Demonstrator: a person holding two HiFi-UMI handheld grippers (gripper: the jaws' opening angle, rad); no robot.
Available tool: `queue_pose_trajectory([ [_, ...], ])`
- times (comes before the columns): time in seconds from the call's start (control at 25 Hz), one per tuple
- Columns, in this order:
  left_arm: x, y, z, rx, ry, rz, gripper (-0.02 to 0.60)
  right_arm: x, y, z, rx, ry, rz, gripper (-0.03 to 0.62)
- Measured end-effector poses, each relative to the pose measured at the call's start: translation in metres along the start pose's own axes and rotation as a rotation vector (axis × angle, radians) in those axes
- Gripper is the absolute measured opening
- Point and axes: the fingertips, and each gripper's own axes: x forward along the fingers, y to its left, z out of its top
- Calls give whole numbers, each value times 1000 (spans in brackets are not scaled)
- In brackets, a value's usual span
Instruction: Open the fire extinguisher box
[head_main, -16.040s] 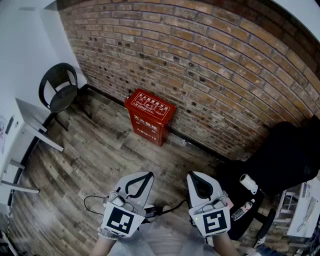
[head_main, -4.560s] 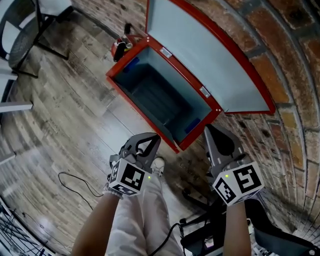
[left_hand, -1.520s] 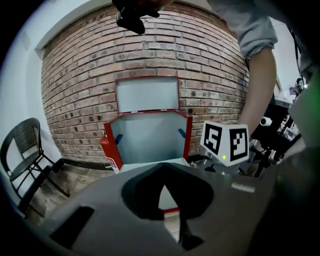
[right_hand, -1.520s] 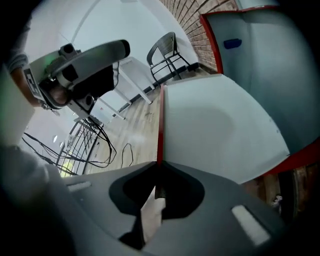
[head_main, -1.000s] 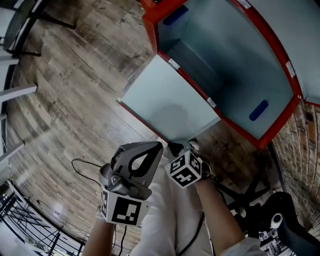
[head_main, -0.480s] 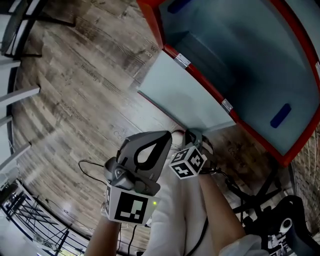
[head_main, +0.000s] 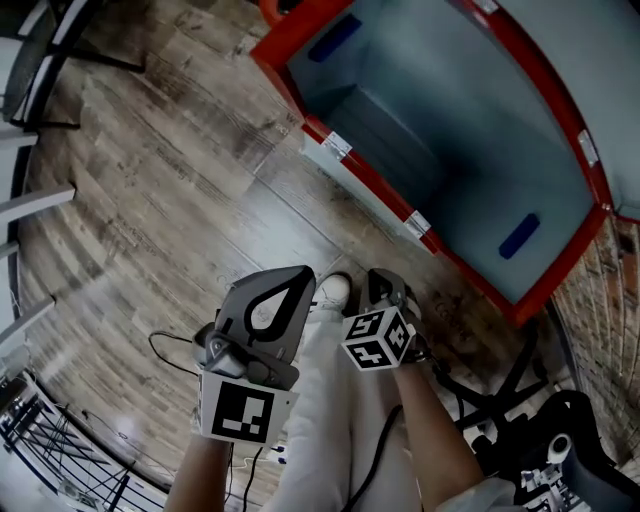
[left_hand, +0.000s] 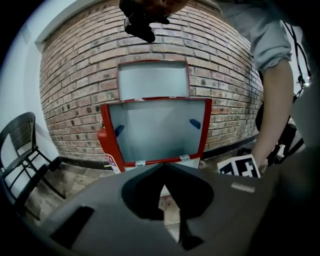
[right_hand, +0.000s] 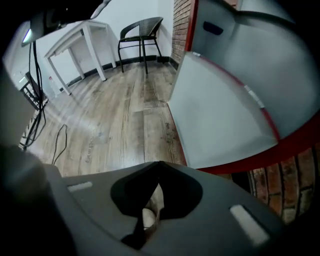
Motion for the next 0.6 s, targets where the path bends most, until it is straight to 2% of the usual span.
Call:
queue_pose_trajectory([
  [0.24, -28, 0, 66, -15, -50, 19, -2, -98, -25, 44, 83, -153, 43, 9],
  [0.6, -84, -11, 183, -30, -126, -10, -2, -253, -64, 119, 143, -350, 37, 9],
])
